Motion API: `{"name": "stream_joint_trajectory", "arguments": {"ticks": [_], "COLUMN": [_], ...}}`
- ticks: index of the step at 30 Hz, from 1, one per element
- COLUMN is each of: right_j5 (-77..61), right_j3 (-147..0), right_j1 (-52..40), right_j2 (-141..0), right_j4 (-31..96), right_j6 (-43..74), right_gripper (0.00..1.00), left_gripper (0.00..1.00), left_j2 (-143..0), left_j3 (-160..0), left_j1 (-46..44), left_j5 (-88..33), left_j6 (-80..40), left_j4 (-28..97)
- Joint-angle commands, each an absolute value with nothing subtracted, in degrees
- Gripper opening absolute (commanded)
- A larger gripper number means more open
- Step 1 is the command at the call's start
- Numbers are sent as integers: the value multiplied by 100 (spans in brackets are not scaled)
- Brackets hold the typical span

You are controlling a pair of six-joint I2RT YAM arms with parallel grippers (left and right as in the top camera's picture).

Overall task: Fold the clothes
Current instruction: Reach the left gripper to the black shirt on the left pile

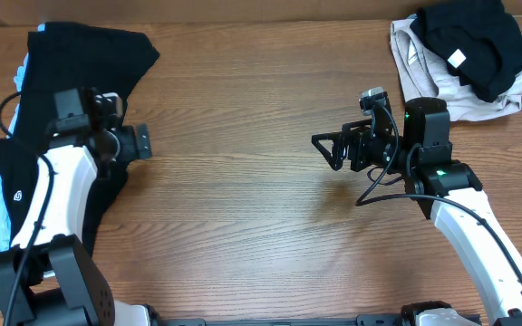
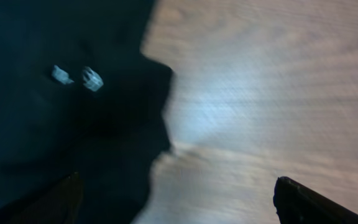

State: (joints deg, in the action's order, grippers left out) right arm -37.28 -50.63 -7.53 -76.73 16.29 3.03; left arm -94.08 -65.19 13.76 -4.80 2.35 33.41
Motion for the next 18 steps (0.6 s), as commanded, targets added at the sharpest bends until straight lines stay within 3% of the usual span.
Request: {"name": "stream_joint_trajectory", "arguments": {"ticks": [1, 7, 18], "right_j5": [-3824, -3802, -3603], "right_j3": [-5183, -5183, -5181], "right_j1": [-755, -755, -755], "right_j2": [-7658, -7658, -7658], "right_j4": [1590, 1594, 1614], "right_j6": [320, 320, 318], "right_gripper": [98, 94, 92], "left_gripper": [98, 94, 79], "left_j2": [-9535, -9957, -10512], "left_j3": [-6632, -6632, -6632], "left_j1": [1619, 1820, 1846], "left_j5": [-287, -272, 622], "left_j6": [574, 1391, 1415], "left_j4": [2993, 2493, 2198]}}
